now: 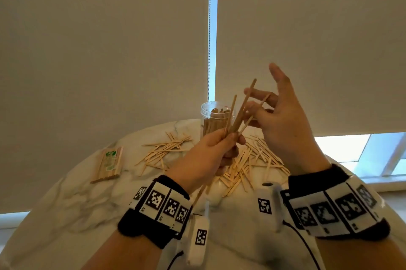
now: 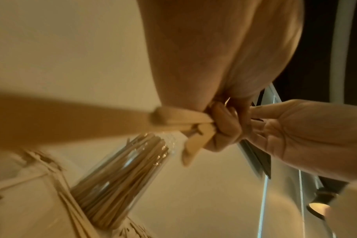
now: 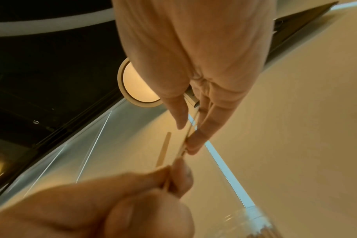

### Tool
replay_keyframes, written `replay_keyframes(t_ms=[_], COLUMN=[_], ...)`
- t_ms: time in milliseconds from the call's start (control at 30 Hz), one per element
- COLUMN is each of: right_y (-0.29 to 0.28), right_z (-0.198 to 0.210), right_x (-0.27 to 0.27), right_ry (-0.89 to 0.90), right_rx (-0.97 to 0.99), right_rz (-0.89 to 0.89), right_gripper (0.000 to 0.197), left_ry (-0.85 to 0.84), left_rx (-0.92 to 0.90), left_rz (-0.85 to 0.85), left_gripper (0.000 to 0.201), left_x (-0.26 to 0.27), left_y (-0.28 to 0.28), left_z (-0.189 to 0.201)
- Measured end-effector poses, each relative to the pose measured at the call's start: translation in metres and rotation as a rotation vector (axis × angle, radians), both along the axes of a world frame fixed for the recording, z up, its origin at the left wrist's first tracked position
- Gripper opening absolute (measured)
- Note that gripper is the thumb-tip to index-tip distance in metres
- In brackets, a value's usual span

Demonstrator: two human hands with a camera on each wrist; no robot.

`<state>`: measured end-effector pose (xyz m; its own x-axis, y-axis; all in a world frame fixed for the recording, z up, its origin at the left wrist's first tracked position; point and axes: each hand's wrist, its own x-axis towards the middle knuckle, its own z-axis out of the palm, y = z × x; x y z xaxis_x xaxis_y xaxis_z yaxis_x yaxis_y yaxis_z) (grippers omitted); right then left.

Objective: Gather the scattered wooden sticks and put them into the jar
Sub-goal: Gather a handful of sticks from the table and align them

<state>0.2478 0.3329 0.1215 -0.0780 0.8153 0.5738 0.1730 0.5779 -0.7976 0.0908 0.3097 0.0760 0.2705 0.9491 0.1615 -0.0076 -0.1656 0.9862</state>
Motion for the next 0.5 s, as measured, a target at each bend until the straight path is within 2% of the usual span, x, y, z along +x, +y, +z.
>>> replay_keyframes(t_ms=[100, 167, 233, 333, 433, 500], right_y=[-0.001, -0.004, -0.009, -0.011, -0.011, -0.01], right_z=[0.003, 0.006, 0.01, 0.011, 0.012, 0.011], right_x=[0.001, 0.0, 0.0, 0.003, 0.004, 0.002], right_ry=[-0.062, 0.012, 0.024, -0.076, -0.191, -0.16], right_rx=[-0.015, -0.007, 0.052, 0.123, 0.068, 0.028], right_rz=[0.004, -0.006, -0.035, -0.078, -0.011, 0.025], right_gripper=[0.041, 0.04, 0.044, 0.022, 0.027, 0.042], left_ry=[0.042, 0.099, 0.134, 0.14, 0.076, -0.006], left_rx=[-0.022, 0.026, 0.08, 0.135, 0.129, 0.123], left_rz=[0.0, 0.033, 0.02, -0.046, -0.048, 0.041], left_gripper=[0.041, 0.051, 0.049, 0.043, 0.041, 0.041], left_x=[0.006, 0.01, 0.013, 0.016, 0.015, 0.009], left_y=[-0.001, -0.002, -0.003, -0.002, 0.0, 0.0], left_z=[0.002, 0.001, 0.001, 0.0, -0.003, 0.0])
